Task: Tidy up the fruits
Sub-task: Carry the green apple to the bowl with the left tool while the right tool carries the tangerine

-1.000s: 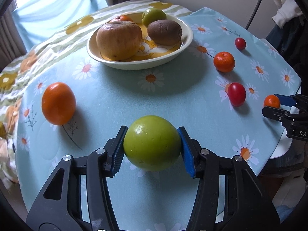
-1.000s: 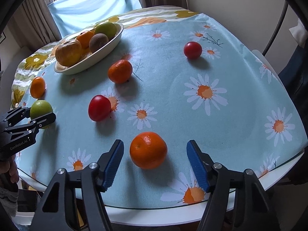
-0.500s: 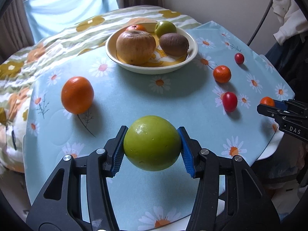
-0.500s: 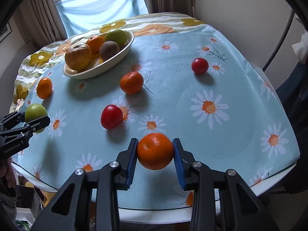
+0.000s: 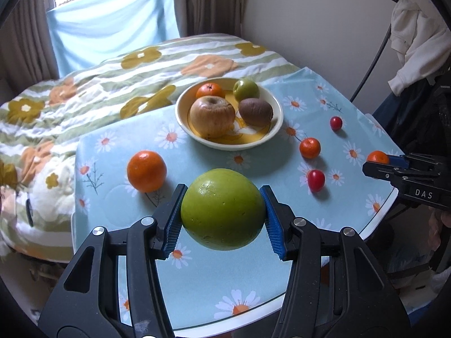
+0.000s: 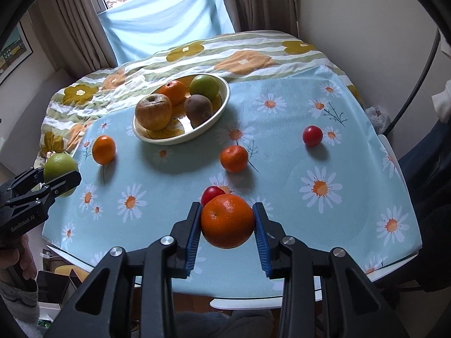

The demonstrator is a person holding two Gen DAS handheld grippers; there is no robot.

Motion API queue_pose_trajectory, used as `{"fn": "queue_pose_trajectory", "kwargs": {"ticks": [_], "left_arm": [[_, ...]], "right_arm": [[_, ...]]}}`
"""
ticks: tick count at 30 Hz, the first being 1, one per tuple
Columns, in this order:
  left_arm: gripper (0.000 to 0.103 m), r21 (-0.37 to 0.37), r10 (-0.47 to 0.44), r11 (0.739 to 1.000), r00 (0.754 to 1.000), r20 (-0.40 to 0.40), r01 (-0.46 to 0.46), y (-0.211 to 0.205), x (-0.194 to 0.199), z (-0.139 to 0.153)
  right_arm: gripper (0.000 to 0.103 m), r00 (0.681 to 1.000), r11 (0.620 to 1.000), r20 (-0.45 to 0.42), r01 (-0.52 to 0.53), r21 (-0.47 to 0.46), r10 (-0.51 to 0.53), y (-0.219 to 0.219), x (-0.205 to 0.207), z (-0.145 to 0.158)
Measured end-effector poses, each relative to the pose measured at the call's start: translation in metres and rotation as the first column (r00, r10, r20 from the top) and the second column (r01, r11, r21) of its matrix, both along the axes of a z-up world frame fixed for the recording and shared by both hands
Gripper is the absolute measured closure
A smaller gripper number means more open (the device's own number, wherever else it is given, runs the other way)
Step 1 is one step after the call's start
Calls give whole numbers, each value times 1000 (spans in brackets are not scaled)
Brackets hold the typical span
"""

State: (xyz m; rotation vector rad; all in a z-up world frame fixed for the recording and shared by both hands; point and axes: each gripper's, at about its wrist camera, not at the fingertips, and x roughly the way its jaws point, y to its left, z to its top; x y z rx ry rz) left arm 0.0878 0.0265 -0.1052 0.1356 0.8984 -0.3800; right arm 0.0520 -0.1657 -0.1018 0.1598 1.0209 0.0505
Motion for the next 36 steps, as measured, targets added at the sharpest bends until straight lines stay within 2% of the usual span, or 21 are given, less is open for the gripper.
{"fn": "queue_pose_trajectory", "kwargs": {"ticks": [8, 18, 27, 36], "left_arm": [[47, -29, 30, 999, 999, 29, -29, 0, 22, 20], [47, -39, 120, 992, 992, 39, -118, -1, 73, 32], [47, -42, 189, 981, 982, 17, -189, -9, 136, 24], [47, -32, 229, 973, 973, -31, -230, -21, 194, -5]], "right_arm": [[70, 998, 998, 31, -54, 16, 53, 12, 28, 22], [70, 986, 986, 52, -161, 43, 159, 18, 94, 32], [70, 968, 967, 55, -248, 56, 245, 12, 163, 31], [70, 954, 952, 40, -299, 70, 297, 8, 217, 20]]}}
